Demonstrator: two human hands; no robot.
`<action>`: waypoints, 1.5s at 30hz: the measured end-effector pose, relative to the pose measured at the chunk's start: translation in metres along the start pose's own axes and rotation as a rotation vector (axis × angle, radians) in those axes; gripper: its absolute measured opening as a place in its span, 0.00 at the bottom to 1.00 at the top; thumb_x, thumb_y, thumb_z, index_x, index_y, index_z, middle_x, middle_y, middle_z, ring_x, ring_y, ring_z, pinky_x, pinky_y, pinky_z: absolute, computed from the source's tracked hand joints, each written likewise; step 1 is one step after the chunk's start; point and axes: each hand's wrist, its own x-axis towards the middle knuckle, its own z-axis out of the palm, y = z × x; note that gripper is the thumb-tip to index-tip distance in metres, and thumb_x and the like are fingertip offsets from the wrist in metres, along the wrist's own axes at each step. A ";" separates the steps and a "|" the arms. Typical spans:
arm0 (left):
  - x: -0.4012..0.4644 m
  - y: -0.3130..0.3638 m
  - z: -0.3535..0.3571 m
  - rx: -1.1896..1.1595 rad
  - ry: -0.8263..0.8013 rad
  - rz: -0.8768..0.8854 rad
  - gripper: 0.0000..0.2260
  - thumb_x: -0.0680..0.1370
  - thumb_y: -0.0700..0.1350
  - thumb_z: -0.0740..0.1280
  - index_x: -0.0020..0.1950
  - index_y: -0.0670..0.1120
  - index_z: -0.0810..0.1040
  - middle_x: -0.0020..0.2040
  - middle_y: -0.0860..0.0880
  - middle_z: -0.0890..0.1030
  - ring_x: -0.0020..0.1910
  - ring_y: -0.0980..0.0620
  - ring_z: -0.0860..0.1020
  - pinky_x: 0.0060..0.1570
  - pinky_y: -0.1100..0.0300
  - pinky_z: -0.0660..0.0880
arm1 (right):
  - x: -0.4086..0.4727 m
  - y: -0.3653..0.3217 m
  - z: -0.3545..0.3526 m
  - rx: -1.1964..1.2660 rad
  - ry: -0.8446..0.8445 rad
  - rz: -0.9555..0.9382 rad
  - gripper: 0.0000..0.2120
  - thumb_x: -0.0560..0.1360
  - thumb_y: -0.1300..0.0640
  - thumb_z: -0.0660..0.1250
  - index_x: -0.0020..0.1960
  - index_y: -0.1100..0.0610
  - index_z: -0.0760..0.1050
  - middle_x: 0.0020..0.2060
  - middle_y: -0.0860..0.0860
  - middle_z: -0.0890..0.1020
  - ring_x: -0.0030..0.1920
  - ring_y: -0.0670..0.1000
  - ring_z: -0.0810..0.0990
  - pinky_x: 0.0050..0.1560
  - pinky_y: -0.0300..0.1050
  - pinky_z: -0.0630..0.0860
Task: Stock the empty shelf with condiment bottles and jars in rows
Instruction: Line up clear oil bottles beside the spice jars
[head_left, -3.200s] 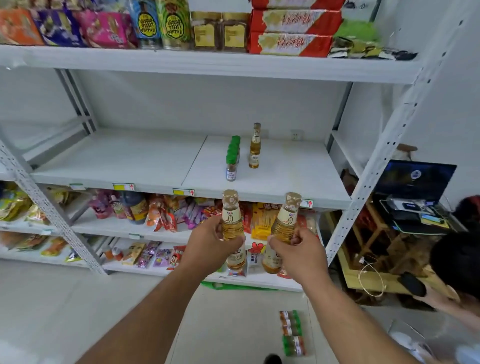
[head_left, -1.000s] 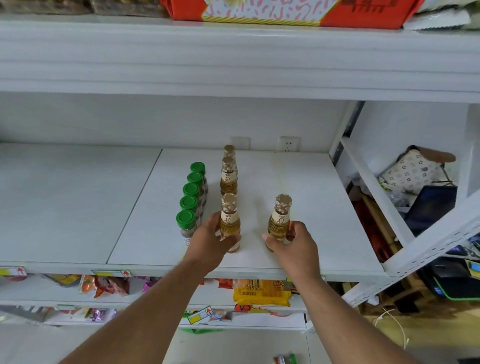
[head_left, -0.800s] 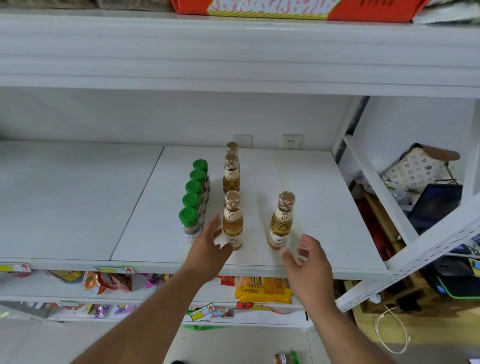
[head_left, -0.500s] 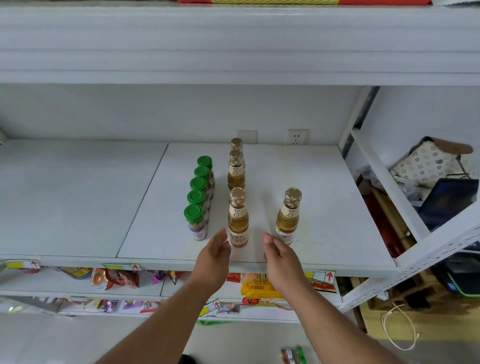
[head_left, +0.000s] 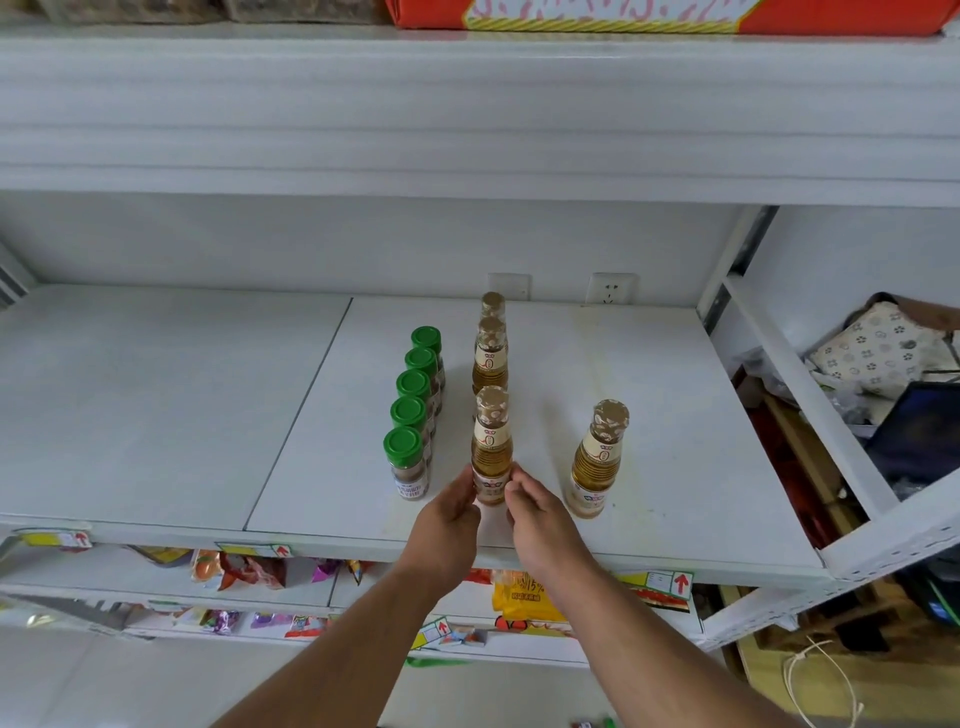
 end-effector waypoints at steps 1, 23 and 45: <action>0.003 0.002 -0.001 0.016 -0.005 0.008 0.28 0.80 0.31 0.57 0.75 0.54 0.71 0.68 0.60 0.77 0.69 0.63 0.72 0.66 0.74 0.64 | 0.003 -0.002 0.001 -0.001 0.000 0.002 0.22 0.87 0.48 0.55 0.80 0.45 0.63 0.78 0.47 0.68 0.76 0.49 0.67 0.77 0.47 0.64; 0.062 0.003 -0.011 0.089 -0.032 -0.004 0.29 0.79 0.38 0.59 0.76 0.61 0.67 0.67 0.57 0.79 0.64 0.56 0.76 0.63 0.63 0.71 | 0.045 -0.033 0.007 -0.079 0.021 0.017 0.24 0.87 0.47 0.53 0.82 0.45 0.58 0.80 0.48 0.64 0.78 0.51 0.65 0.73 0.43 0.61; 0.048 -0.001 -0.002 0.035 -0.020 -0.048 0.27 0.79 0.45 0.62 0.78 0.59 0.64 0.71 0.59 0.75 0.71 0.60 0.72 0.73 0.54 0.68 | 0.013 -0.035 -0.001 -0.055 -0.027 -0.010 0.25 0.87 0.45 0.53 0.83 0.42 0.53 0.81 0.45 0.61 0.80 0.49 0.61 0.70 0.38 0.56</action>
